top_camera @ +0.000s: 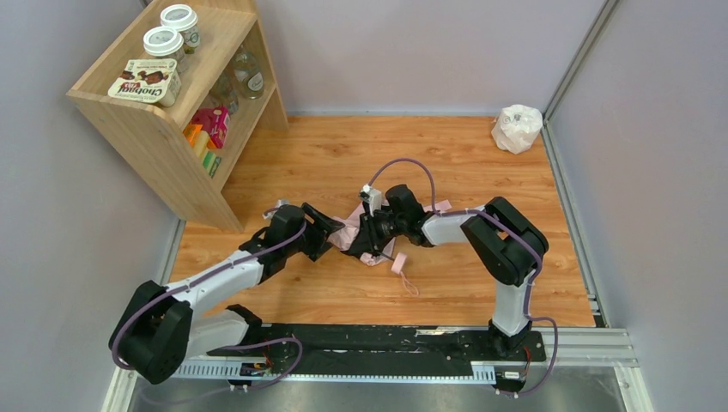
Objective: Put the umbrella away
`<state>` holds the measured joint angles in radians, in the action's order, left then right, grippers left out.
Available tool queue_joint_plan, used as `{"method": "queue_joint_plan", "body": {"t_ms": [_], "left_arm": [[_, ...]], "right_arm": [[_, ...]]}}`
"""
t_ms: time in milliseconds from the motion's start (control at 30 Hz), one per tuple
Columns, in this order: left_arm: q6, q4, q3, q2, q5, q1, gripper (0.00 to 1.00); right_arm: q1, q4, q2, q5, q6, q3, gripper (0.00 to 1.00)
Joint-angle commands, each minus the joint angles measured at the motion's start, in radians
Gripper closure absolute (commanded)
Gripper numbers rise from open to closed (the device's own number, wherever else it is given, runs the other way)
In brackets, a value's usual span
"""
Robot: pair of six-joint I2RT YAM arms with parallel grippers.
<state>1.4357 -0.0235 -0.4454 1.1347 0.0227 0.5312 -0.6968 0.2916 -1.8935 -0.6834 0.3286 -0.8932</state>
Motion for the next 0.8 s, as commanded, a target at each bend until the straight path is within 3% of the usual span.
{"method": "queue_joint_plan", "body": {"t_ms": [0, 167, 533, 600, 767], "left_arm": [[0.110, 0.096, -0.061, -0.007, -0.081, 0.035, 0.23], [0.134, 0.056, -0.093, 0.152, -0.029, 0.033, 0.22], [0.144, 0.077, -0.111, 0.361, -0.079, 0.047, 0.22], [0.146, 0.060, -0.089, 0.396, -0.096, 0.049, 0.26], [0.135, -0.093, -0.004, 0.442, -0.127, 0.049, 0.56]], "right_arm": [[-0.006, -0.169, -0.073, -0.001, 0.033, 0.014, 1.00], [0.000, -0.160, -0.073, -0.018, 0.030, 0.013, 1.00], [0.002, -0.186, -0.061, -0.057, -0.014, -0.006, 1.00], [0.002, -0.192, -0.055, -0.068, -0.023, -0.012, 1.00], [0.000, -0.256, -0.052, -0.070, -0.074, -0.035, 1.00]]}}
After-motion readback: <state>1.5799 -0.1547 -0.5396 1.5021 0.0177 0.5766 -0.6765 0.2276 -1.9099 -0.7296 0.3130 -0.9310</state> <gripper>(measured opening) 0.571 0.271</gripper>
